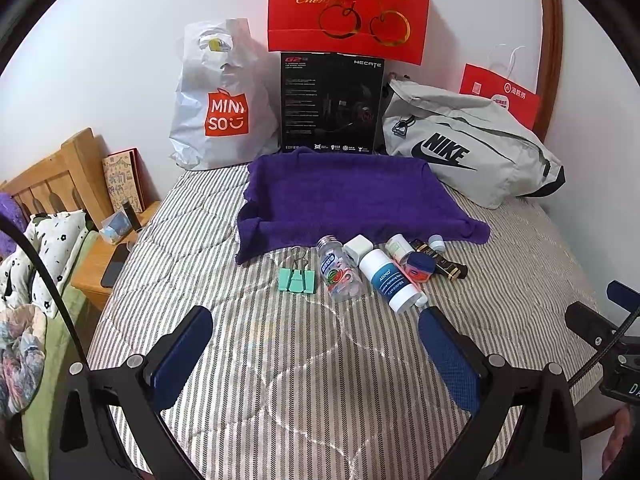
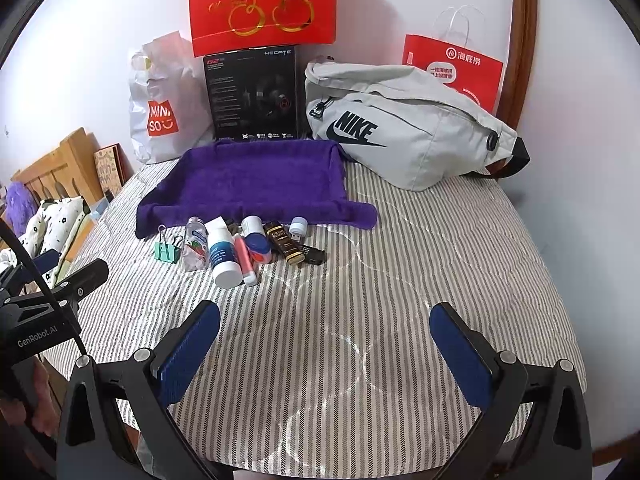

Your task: Organize rigid objects

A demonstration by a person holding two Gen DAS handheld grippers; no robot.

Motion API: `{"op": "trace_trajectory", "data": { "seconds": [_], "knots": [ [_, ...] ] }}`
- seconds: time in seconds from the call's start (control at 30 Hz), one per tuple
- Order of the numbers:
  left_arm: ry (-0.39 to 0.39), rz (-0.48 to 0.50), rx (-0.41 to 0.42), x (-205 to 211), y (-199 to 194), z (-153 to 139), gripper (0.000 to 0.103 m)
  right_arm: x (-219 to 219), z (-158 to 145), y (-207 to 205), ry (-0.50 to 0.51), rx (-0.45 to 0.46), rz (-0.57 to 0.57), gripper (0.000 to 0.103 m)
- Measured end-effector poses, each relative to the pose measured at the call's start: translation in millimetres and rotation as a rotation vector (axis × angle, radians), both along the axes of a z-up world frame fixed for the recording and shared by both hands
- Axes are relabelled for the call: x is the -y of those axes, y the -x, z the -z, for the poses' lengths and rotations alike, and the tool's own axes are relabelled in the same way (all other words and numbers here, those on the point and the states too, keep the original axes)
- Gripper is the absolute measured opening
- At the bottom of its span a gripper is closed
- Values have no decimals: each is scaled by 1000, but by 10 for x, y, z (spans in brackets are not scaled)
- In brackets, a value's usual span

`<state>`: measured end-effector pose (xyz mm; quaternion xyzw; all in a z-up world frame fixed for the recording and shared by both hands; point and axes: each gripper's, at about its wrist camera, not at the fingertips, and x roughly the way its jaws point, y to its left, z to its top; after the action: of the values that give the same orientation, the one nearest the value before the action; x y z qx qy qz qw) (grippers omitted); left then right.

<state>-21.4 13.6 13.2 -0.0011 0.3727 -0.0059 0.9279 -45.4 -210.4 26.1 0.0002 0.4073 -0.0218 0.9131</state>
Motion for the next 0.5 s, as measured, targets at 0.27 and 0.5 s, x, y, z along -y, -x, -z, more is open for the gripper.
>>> {"op": "trace_trajectory", "data": {
  "seconds": [0.27,0.5],
  "knots": [
    [-4,3,1,0,14,0,103,13,-11,10,-2,4,4,103],
    [-8,8,-2,20,22,-17,103,11,-12,15,-1,3,4,103]
  ]
}}
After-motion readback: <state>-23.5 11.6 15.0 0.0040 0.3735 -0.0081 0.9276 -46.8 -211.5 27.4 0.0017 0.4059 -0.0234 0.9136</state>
